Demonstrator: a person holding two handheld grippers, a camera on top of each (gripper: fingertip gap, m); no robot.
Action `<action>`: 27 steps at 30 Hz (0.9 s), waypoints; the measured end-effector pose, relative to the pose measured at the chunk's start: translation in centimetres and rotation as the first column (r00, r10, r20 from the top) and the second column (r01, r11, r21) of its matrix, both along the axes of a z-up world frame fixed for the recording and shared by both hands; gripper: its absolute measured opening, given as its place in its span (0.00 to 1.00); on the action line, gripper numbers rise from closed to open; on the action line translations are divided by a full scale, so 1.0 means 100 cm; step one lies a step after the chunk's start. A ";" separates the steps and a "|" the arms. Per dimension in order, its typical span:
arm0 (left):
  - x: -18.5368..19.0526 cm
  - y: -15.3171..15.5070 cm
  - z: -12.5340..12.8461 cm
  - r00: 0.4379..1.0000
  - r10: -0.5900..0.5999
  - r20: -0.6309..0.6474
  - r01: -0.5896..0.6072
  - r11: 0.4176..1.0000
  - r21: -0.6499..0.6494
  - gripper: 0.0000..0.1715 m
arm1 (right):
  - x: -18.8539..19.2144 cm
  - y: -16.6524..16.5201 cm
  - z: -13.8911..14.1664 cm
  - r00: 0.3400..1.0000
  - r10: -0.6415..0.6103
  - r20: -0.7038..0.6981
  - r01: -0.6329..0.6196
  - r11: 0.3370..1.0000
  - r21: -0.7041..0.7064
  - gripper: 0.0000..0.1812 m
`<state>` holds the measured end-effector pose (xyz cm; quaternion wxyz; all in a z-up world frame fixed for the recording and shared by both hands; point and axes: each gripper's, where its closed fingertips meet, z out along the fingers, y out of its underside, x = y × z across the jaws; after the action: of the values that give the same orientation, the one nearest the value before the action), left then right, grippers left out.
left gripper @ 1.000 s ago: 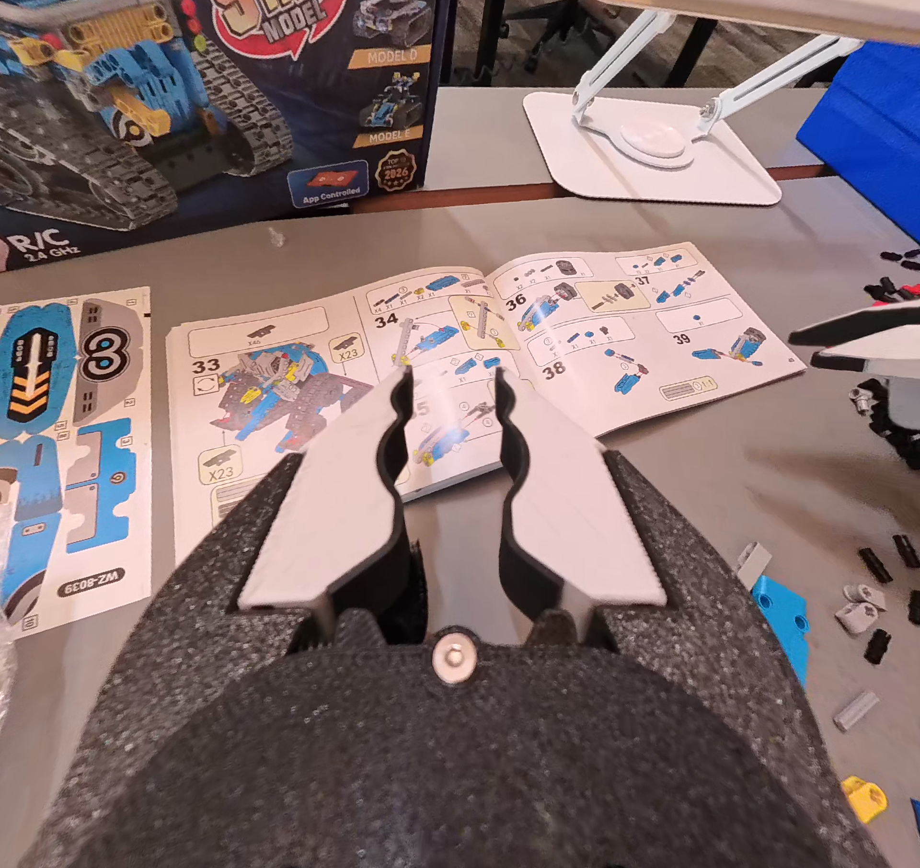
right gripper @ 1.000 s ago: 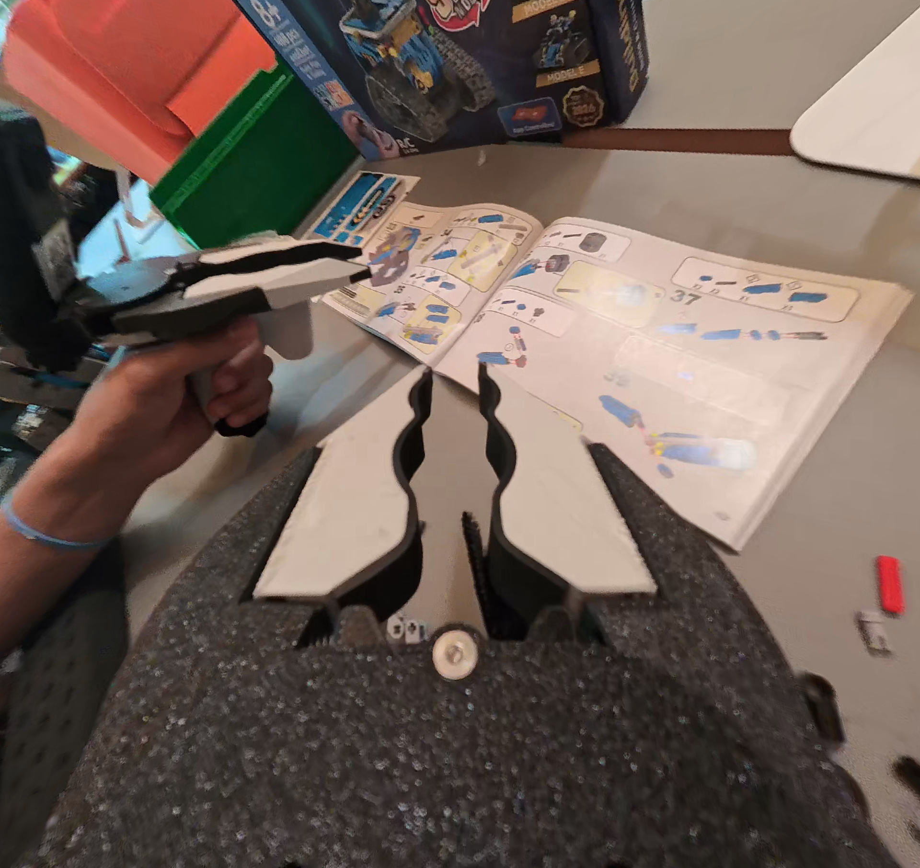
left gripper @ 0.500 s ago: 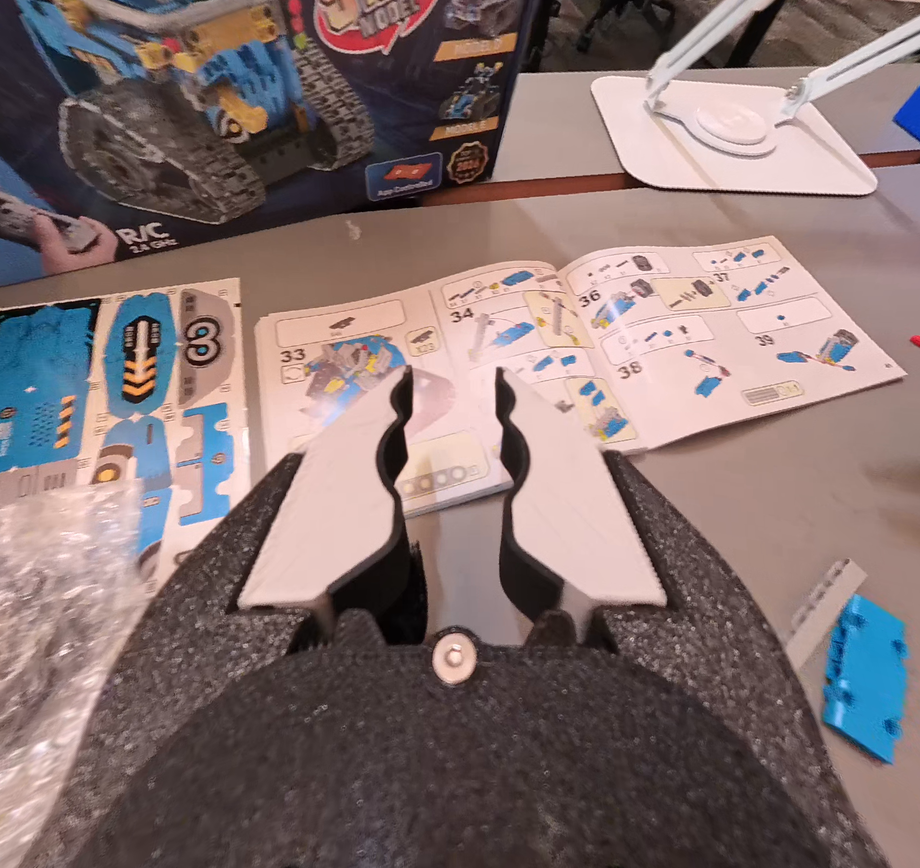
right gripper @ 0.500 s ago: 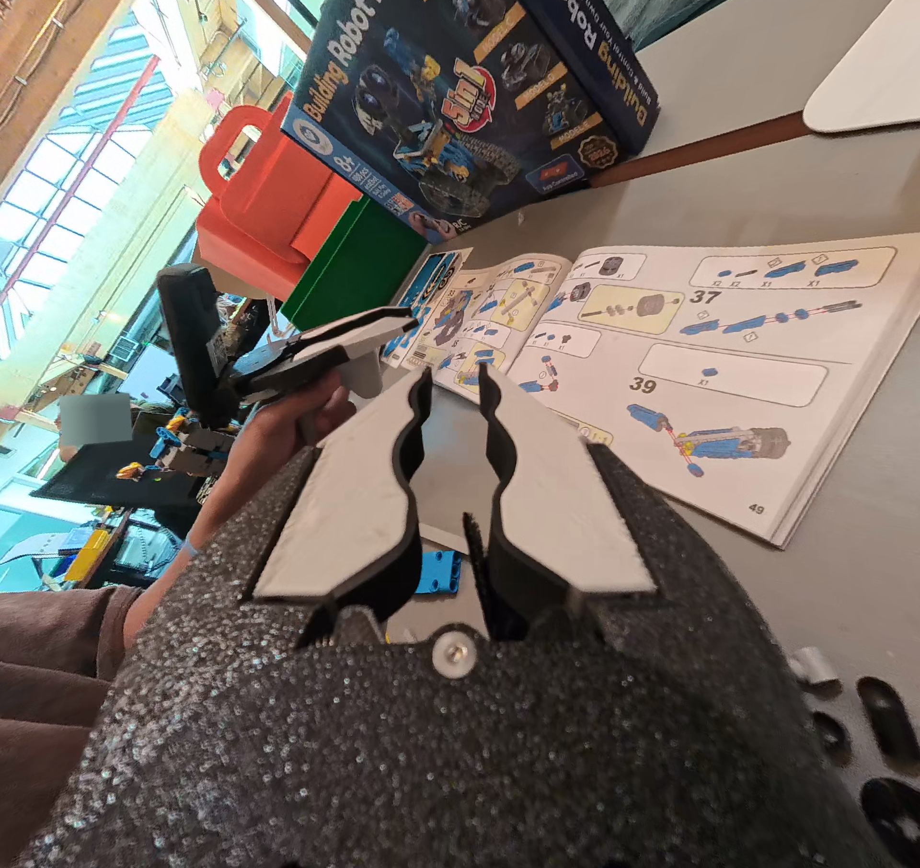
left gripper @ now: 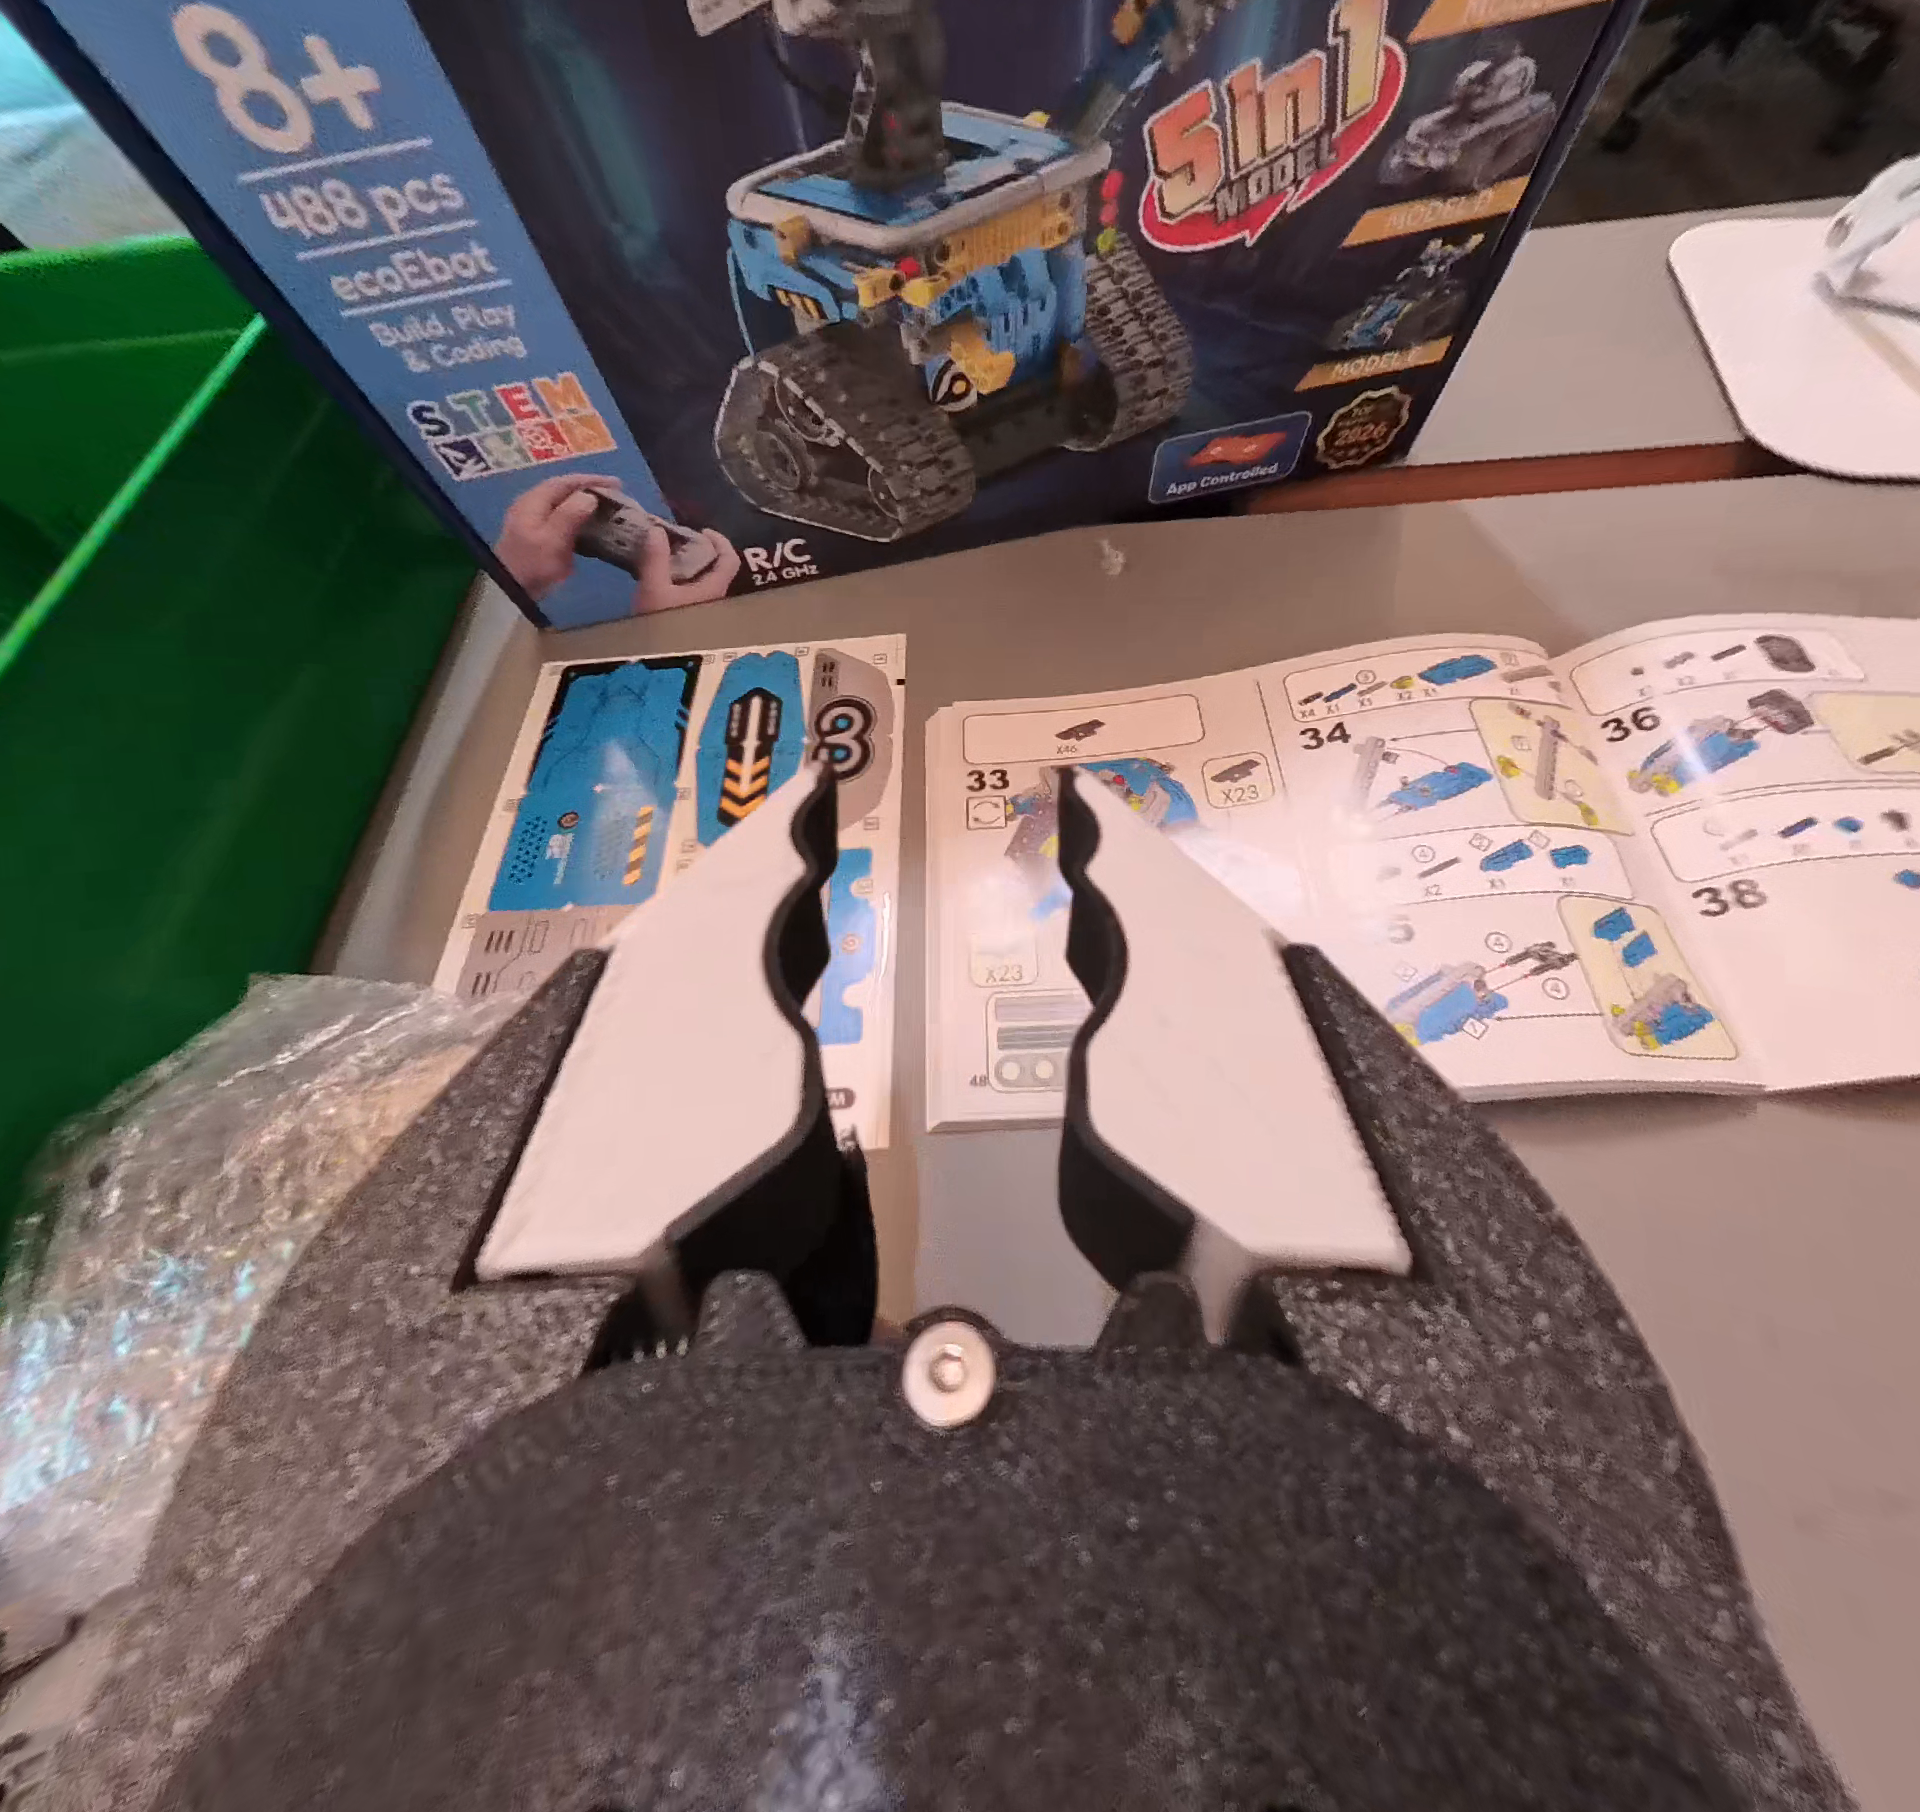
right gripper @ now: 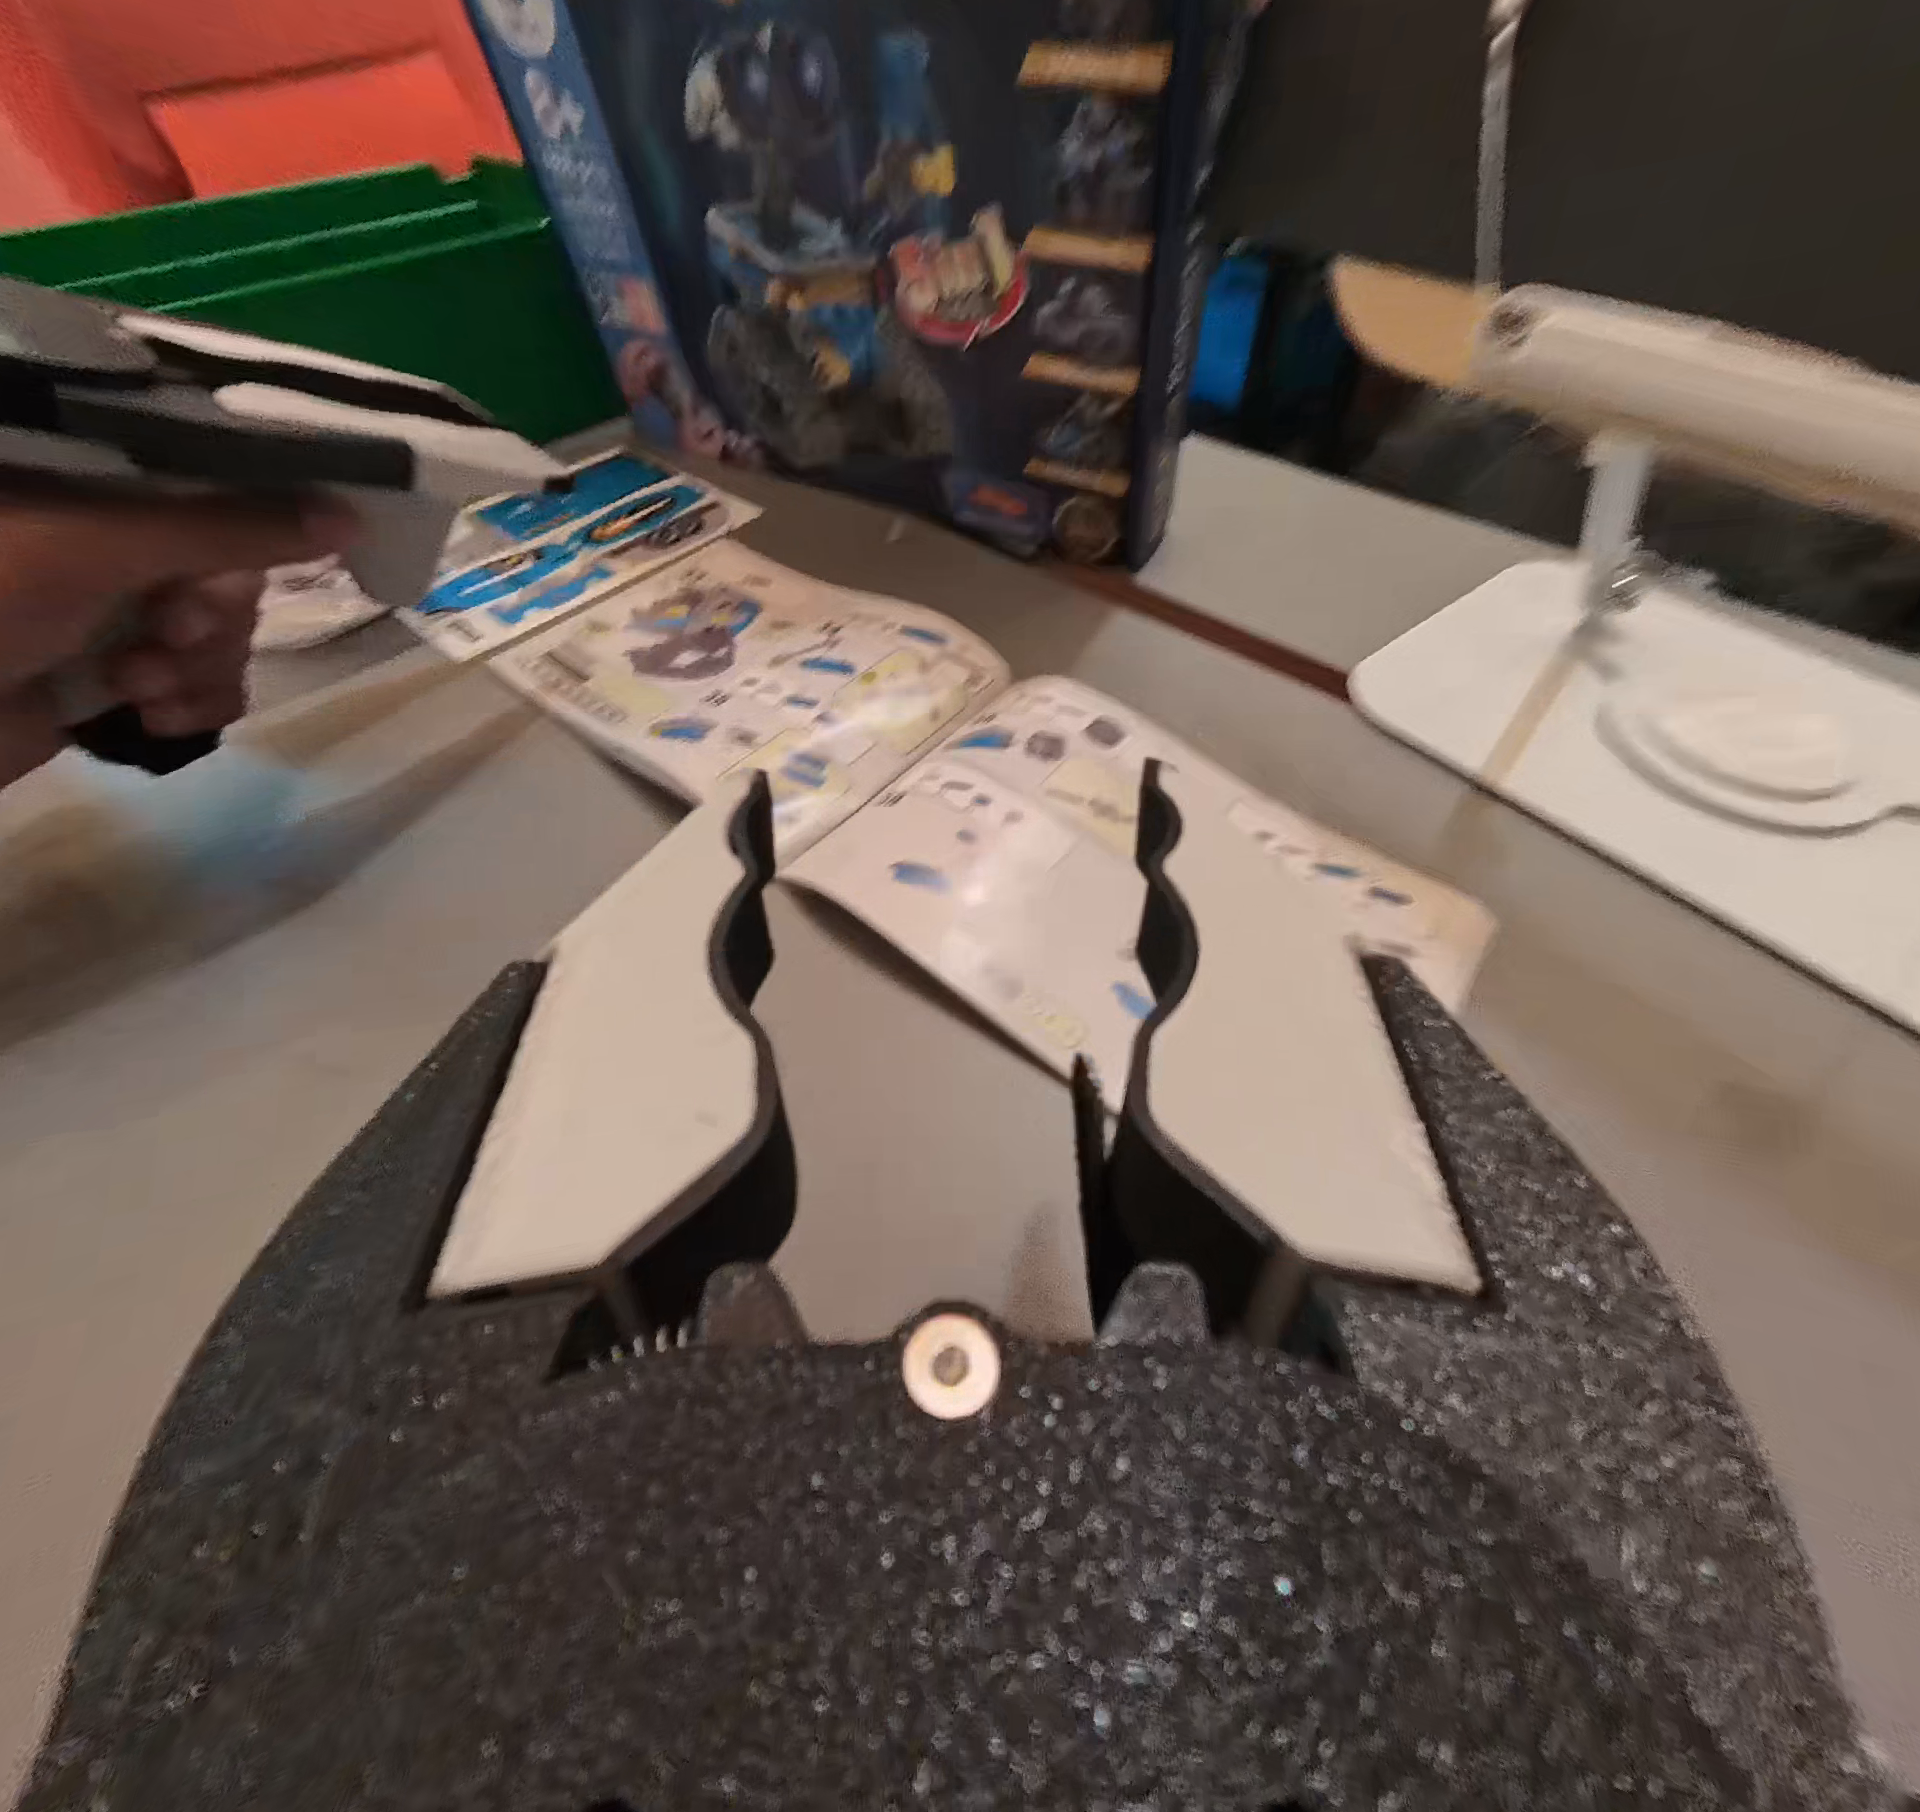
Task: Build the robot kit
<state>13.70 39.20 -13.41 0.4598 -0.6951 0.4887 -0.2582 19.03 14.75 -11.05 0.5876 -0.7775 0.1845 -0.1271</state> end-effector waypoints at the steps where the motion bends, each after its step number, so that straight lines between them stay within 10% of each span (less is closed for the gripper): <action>1: -0.001 0.000 0.000 1.000 -0.008 0.010 0.009 1.000 -0.027 0.27 | -0.005 0.004 -0.004 0.999 0.030 -0.039 -0.030 1.000 -0.006 0.43; 7: -0.006 -0.027 -0.005 0.990 -0.133 0.040 0.137 0.979 -0.148 0.30 | -0.013 -0.008 0.019 0.996 0.081 -0.021 -0.078 0.987 0.142 0.32; 17: 0.003 -0.092 -0.021 0.920 -0.391 0.027 0.380 0.874 -0.304 0.27 | -0.033 -0.009 0.008 0.984 0.159 0.082 -0.153 0.986 -0.070 0.22; 27: 0.003 -0.111 -0.038 0.885 -0.452 -0.109 0.425 0.882 -0.205 0.27 | -0.019 -0.015 -0.037 0.989 0.078 -0.122 -0.099 0.979 -0.177 0.18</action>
<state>13.98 28.08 -17.18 0.2874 -0.6213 0.6429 -0.3435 17.15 13.20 -14.76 0.5074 -0.8416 0.1704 -0.0724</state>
